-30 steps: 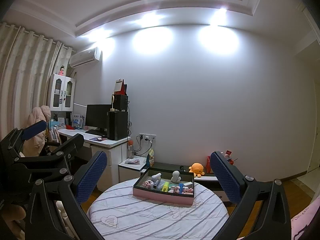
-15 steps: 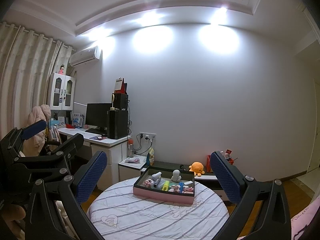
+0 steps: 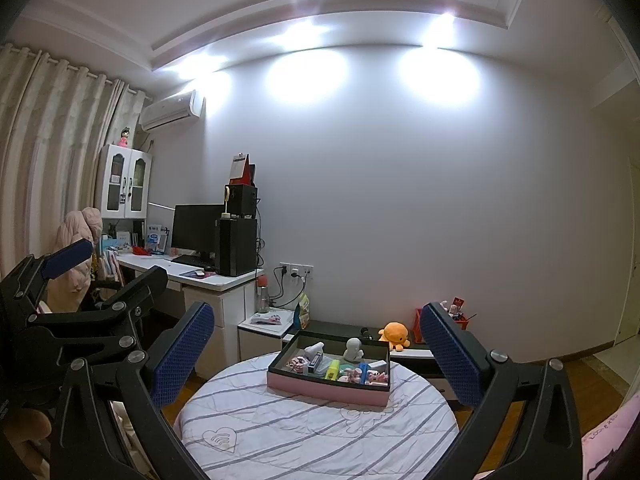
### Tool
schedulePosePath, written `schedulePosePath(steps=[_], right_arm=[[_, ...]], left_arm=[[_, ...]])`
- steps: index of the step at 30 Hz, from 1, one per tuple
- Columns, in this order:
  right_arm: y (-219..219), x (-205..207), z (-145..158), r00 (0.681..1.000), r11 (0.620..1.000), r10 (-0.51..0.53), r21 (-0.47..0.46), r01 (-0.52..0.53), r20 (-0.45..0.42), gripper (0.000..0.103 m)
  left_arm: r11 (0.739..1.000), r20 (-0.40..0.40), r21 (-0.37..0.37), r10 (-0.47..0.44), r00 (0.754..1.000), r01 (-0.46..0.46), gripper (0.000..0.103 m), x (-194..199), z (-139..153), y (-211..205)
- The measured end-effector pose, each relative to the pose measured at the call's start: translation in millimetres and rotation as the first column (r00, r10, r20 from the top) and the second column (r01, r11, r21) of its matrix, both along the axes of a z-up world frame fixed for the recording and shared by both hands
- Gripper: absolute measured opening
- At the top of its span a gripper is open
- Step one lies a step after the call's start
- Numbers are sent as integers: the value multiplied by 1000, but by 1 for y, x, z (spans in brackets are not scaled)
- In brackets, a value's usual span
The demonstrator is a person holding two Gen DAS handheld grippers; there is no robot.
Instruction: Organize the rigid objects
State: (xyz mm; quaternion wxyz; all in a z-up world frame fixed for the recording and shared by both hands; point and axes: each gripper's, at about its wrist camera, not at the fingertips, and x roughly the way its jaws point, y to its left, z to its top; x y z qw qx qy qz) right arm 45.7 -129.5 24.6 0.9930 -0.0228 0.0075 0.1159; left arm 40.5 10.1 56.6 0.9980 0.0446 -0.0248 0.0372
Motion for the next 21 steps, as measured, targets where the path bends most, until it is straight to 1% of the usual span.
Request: schedulePosePath(steps=[21], right_arm=[[1,0,-1,1000,1000,-2,-5,2,-2,103]], left_arm=[[1000,6,-14,-5,1000,5,103,4,-1,-1]])
